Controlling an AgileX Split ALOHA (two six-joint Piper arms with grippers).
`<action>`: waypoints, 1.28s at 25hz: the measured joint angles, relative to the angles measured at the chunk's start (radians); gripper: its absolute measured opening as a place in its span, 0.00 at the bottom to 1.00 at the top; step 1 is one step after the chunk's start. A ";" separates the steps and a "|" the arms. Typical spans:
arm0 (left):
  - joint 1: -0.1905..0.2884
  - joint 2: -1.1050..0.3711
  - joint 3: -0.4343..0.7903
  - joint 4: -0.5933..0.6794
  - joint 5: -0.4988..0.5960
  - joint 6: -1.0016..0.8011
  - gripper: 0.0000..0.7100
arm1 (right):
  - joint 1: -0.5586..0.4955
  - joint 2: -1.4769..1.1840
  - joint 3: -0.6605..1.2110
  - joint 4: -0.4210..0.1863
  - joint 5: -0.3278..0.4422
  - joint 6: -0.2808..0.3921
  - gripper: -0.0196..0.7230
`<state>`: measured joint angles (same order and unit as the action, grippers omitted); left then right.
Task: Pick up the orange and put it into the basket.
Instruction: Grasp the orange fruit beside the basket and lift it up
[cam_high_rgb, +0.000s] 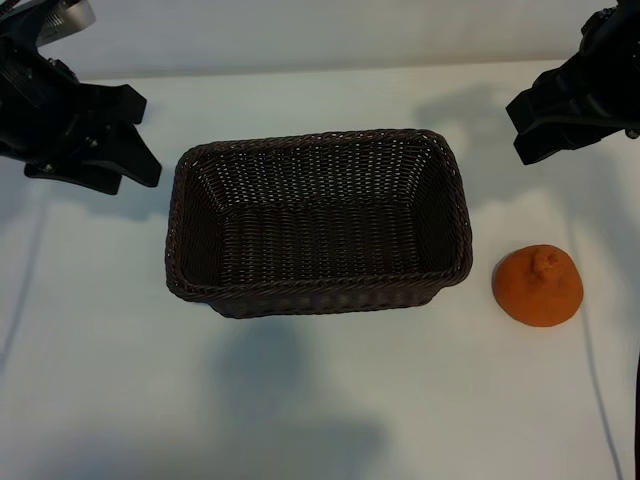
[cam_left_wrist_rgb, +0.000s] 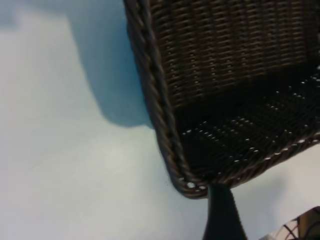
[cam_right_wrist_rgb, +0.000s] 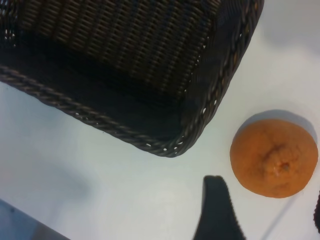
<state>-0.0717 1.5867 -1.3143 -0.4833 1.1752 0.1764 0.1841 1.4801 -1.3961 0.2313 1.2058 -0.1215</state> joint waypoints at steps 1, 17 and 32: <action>0.000 0.000 0.000 -0.010 0.000 0.001 0.69 | 0.000 0.000 0.000 0.000 0.000 0.000 0.64; 0.000 0.000 0.000 -0.013 0.000 0.003 0.69 | 0.000 0.000 0.000 0.000 0.003 -0.024 0.64; 0.000 0.000 0.000 -0.013 0.000 0.004 0.68 | 0.000 0.000 0.000 -0.050 -0.023 -0.049 0.85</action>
<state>-0.0717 1.5867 -1.3140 -0.4967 1.1752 0.1805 0.1841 1.4801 -1.3961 0.1814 1.1831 -0.1706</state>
